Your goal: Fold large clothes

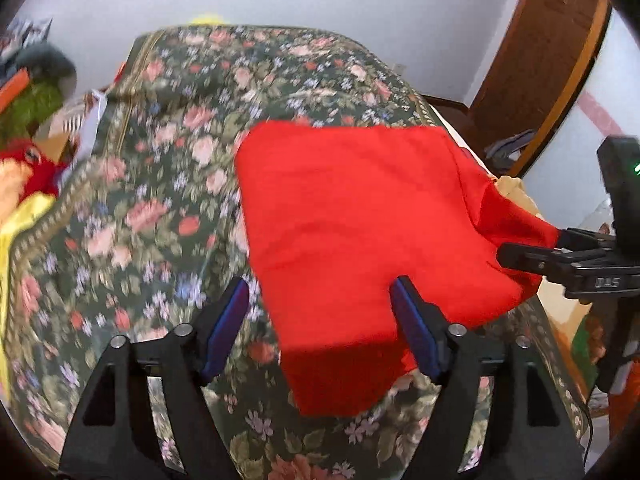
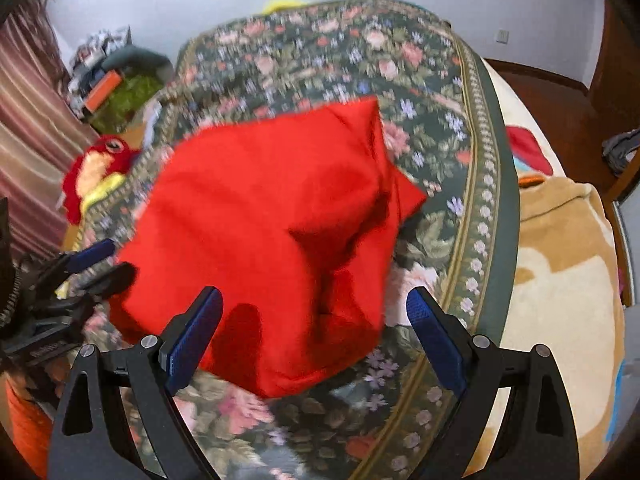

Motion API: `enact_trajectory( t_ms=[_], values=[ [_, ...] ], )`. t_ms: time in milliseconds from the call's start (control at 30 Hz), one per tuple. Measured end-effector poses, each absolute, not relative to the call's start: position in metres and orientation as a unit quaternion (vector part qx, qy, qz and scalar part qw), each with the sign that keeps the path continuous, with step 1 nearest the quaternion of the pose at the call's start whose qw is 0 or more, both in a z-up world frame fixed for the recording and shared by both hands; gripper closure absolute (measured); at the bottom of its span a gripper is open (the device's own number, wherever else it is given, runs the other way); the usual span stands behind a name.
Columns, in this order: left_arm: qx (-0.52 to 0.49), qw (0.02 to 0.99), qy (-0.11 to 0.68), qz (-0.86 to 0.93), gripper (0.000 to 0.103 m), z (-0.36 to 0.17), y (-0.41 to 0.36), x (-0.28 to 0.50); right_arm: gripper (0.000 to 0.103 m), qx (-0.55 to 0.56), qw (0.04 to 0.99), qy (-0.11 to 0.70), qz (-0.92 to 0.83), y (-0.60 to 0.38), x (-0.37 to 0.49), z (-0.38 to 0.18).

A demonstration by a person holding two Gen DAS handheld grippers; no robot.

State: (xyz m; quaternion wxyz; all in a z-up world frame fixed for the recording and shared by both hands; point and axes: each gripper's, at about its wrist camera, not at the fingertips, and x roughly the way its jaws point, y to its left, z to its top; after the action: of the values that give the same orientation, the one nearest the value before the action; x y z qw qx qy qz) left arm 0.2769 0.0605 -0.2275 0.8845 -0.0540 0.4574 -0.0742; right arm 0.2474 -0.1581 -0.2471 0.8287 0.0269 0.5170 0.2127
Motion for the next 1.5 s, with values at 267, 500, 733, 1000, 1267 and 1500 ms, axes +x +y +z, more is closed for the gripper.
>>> enact_trajectory(
  t_ms=[267,500,733,1000,1267,1500],
  values=[
    [-0.055,0.873,0.48,-0.07,0.016,-0.253,0.07,0.262,0.011,0.041,0.821,0.544,0.169,-0.199,0.247,-0.271],
    [-0.047,0.876,0.477,-0.05,0.016,-0.245,0.079,0.248,0.011,0.058,0.825,0.538,0.16,-0.217,0.239,-0.259],
    [-0.045,0.904,0.422,-0.05,0.016,-0.2,0.086,0.254,0.011,0.063,0.841,0.501,0.195,-0.199,0.244,-0.23],
    [-0.099,0.884,0.451,-0.068,0.016,-0.215,0.099,0.304,0.011,0.107,0.811,0.524,0.236,-0.18,0.275,-0.25],
    [-0.241,0.819,0.509,-0.116,0.016,-0.277,0.111,0.345,0.011,0.137,0.763,0.58,0.253,-0.171,0.3,-0.296],
    [-0.36,0.754,0.523,-0.169,0.016,-0.315,0.121,0.367,0.009,0.172,0.746,0.581,0.278,-0.167,0.316,-0.302]
  ],
)
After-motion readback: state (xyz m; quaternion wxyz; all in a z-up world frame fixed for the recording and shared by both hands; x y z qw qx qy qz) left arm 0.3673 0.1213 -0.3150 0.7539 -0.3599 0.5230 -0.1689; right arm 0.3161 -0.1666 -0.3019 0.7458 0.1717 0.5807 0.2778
